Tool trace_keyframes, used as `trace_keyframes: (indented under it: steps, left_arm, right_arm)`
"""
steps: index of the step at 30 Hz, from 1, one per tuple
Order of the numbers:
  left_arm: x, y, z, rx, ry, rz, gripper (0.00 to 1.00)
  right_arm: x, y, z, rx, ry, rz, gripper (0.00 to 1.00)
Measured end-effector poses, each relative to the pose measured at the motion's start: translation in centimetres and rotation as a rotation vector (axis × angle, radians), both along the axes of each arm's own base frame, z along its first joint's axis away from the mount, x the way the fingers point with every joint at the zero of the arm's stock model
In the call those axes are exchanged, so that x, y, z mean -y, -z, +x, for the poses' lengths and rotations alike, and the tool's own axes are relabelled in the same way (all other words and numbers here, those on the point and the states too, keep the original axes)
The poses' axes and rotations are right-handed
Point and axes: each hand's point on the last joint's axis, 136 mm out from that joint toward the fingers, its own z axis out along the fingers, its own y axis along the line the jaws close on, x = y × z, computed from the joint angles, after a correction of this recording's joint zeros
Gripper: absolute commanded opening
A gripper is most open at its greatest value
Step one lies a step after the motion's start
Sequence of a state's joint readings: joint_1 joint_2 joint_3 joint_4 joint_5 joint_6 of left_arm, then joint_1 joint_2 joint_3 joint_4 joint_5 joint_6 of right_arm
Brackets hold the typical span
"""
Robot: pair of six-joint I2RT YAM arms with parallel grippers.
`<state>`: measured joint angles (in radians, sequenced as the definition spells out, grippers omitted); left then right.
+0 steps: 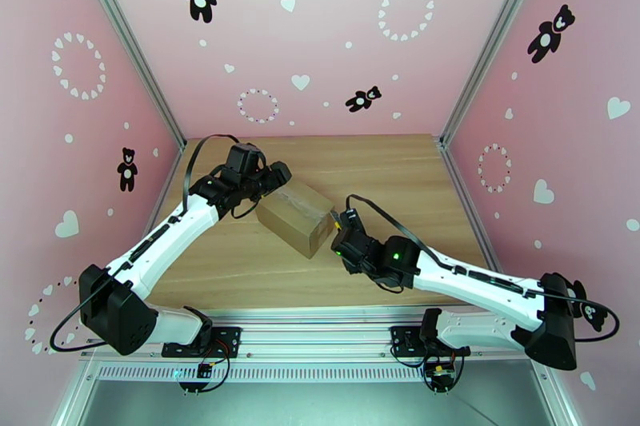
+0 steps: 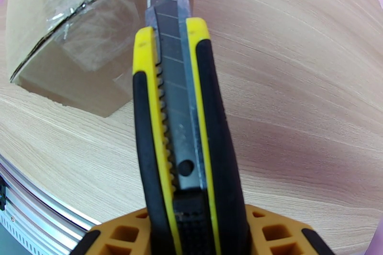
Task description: Unpack the express box
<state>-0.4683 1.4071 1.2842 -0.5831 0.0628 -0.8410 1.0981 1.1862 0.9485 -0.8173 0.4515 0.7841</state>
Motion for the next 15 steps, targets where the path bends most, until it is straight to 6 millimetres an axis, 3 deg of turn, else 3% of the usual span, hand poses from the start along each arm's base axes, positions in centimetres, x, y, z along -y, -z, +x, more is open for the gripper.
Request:
trace_keyframes:
  steps: [15]
  left_arm:
    - [0.00,-0.01,0.01,0.000,-0.001,-0.001,0.78]
  right_arm:
    - [-0.12,0.20,0.05,-0.002,-0.002,-0.013,0.00]
